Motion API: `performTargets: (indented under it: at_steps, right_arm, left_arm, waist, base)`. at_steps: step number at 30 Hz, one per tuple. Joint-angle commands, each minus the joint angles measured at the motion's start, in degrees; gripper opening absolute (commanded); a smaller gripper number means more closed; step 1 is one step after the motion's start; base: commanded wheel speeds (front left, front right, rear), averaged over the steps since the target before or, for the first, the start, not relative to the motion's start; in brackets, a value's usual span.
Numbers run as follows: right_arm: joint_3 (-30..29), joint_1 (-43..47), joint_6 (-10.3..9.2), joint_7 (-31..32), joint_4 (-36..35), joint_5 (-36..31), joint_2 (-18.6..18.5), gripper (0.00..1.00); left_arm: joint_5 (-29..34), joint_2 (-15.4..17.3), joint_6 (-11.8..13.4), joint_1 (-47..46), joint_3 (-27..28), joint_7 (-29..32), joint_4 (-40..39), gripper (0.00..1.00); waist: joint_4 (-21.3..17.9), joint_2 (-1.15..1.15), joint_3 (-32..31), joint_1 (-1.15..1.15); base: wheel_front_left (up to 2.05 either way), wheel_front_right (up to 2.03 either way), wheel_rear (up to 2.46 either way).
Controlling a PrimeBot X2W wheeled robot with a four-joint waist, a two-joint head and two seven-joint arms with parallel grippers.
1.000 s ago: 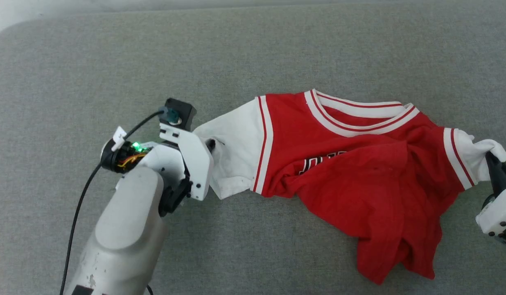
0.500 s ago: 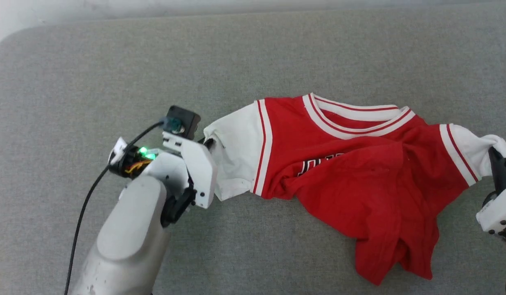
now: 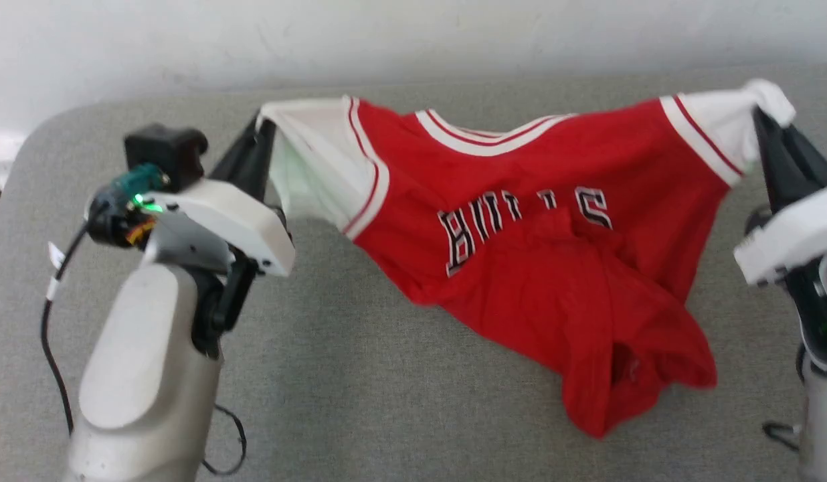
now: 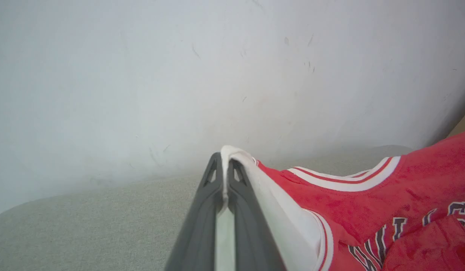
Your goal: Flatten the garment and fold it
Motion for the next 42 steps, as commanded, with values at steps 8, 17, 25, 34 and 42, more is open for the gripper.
performTargets:
  at_steps: [8, 17, 25, 34, 42]
  right_arm:
    - [9.1, -16.5, -0.04, 1.1, 7.0, -0.2, -3.5, 0.0]
    - [13.2, -35.0, -0.04, 1.1, 20.3, -1.6, -2.6, 0.0]
    - [12.5, -49.0, -0.04, -0.4, 33.1, -5.6, -0.2, 0.0]
    - [9.1, -60.5, -0.04, -3.5, 42.7, -11.8, 1.9, 0.0]
    - [5.9, -69.9, -0.04, -7.8, 46.9, -19.8, 2.4, 0.0]
  left_arm:
    - [0.6, 2.0, -0.4, -10.8, 0.1, 2.8, -2.1, 0.0]
    - [1.2, 3.7, -0.4, -26.0, 0.7, 6.7, 6.0, 0.0]
    - [2.2, 5.4, 0.0, -38.0, 1.1, 8.5, 13.1, 0.0]
    - [2.9, 5.5, 0.6, -49.8, 1.3, 6.8, 17.3, 0.0]
    - [2.5, 4.4, 0.2, -59.2, 1.9, 0.0, 20.5, 0.0]
  waist:
    - [-2.4, 0.0, -6.7, 0.0]
    - [-4.1, 0.0, -7.3, 0.0]
    - [-5.9, 0.0, -1.9, 0.0]
    - [-6.6, 0.0, 9.2, 0.0]
    - [-5.4, 0.0, 19.9, 0.0]
  base:
    - [0.0, 0.0, 0.0]
    - [0.0, 0.0, 0.0]
    - [0.0, 0.0, 0.0]
    - [0.0, 0.0, 0.0]
    - [0.0, 0.0, 0.0]
